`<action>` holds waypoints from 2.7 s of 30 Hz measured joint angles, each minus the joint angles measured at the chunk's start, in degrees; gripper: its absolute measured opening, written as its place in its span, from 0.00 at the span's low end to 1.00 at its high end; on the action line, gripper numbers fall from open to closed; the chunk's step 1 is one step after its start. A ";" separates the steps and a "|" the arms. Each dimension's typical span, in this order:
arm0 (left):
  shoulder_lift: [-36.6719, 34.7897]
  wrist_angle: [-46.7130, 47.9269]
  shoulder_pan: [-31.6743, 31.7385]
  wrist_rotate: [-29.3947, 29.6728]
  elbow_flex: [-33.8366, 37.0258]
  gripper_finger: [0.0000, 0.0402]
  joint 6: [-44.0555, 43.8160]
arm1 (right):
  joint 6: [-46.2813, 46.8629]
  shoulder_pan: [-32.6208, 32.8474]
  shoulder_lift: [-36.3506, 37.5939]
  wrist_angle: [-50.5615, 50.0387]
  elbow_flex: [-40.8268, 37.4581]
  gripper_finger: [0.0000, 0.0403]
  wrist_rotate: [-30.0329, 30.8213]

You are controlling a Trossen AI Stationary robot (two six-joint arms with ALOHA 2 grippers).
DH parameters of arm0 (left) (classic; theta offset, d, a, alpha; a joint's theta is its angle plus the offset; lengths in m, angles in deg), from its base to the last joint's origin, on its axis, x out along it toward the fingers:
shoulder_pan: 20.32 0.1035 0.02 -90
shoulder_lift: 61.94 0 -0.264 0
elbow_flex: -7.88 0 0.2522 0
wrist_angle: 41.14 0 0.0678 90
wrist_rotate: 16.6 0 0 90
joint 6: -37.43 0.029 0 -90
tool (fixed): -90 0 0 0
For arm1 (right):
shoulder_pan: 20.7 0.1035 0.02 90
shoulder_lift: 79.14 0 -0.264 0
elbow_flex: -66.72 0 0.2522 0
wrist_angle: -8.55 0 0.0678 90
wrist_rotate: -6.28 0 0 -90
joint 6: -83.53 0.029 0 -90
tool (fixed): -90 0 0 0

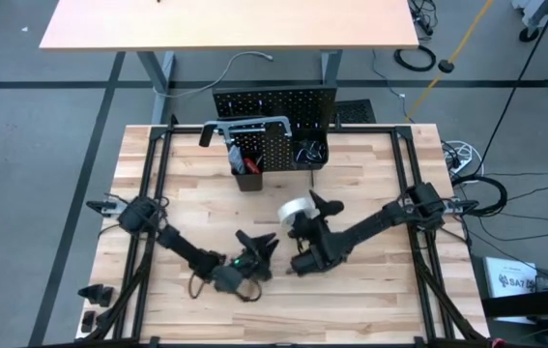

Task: Hang tools onto peg board
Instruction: Hang the white tape on the peg board

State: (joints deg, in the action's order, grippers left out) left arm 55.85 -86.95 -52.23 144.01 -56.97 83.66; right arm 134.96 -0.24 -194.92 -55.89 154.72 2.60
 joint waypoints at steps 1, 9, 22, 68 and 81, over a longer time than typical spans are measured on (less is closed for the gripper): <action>-1.08 -1.60 -1.06 -0.04 0.27 0.32 -1.51 | 1.15 0.77 0.02 -0.34 0.00 0.74 1.44; -6.85 -2.76 -4.30 -0.99 1.36 0.32 -23.66 | 1.86 3.38 0.28 1.09 0.00 0.74 3.52; -6.79 12.35 2.85 -4.39 -3.95 0.38 -27.95 | -4.65 3.27 0.28 4.22 0.00 0.74 3.59; -9.45 22.56 -2.49 -2.59 -2.29 0.55 -39.96 | -11.77 9.10 9.19 3.24 6.93 0.74 -52.70; -7.14 35.08 0.14 -19.13 -5.77 0.55 -27.66 | -2.85 16.26 13.37 -6.73 6.93 0.74 -47.14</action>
State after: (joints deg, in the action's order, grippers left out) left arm 48.71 -51.87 -52.08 124.88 -62.74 56.00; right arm 132.11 16.02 -181.55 -62.62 161.65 -44.54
